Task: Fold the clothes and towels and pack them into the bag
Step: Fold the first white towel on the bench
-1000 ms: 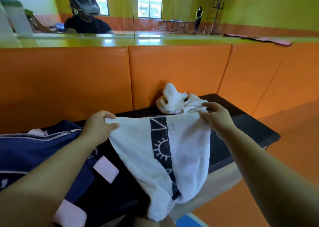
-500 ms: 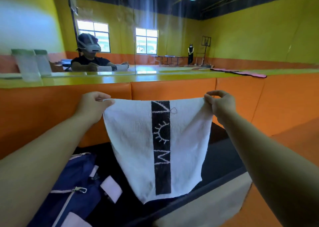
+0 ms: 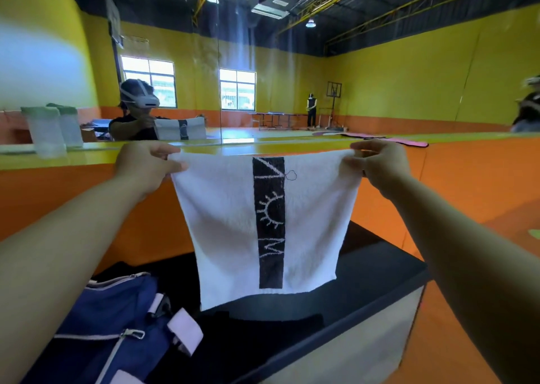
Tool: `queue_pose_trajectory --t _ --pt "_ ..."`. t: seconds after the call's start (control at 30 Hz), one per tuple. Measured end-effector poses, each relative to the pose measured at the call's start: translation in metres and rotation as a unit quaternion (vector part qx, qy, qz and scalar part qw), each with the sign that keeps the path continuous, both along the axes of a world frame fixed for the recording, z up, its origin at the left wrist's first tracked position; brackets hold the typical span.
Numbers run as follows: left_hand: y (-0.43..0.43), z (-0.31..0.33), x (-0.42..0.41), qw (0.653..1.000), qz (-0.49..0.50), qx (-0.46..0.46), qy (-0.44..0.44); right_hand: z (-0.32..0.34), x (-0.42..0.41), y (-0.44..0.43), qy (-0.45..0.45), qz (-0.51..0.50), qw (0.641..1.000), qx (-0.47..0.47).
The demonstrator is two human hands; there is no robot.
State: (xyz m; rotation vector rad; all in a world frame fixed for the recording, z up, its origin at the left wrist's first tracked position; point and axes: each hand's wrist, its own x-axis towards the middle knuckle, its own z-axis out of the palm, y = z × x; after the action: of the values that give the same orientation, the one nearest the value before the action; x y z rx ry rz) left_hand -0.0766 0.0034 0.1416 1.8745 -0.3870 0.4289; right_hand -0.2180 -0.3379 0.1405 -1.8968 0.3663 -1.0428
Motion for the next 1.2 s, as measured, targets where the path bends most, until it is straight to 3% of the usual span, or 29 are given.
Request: queue_pose_trajectory --t 0.13,0.4,0.57,0.73,0.93,1.03,1.2 --pt "0.003 -0.004 0.000 0.998 0.021 0.043 -0.036 -0.001 -0.001 -0.006 0.006 0.011 0.997 -0.071" --pt "-0.003 -0.020 0.034 0.989 0.044 0.124 -0.066 -0.022 0.038 -0.015 0.080 -0.060 0.980 -0.172" --pt "-0.020 -0.027 0.059 0.974 0.030 0.205 -0.094 -0.045 0.066 -0.029 0.115 -0.085 0.980 -0.141" --pt "-0.035 -0.017 0.063 0.980 0.047 0.141 -0.133 -0.045 0.072 -0.044 0.041 -0.108 0.983 -0.144" --pt "-0.011 -0.056 0.043 0.984 -0.135 0.105 -0.051 -0.068 0.031 -0.040 -0.022 0.047 0.999 0.014" --pt "0.009 -0.095 0.023 0.975 -0.183 0.129 0.002 -0.101 -0.002 -0.033 0.061 0.103 0.993 0.011" --pt "0.036 -0.148 -0.011 0.940 -0.213 0.242 0.110 -0.157 -0.049 -0.024 0.239 0.166 0.957 -0.007"
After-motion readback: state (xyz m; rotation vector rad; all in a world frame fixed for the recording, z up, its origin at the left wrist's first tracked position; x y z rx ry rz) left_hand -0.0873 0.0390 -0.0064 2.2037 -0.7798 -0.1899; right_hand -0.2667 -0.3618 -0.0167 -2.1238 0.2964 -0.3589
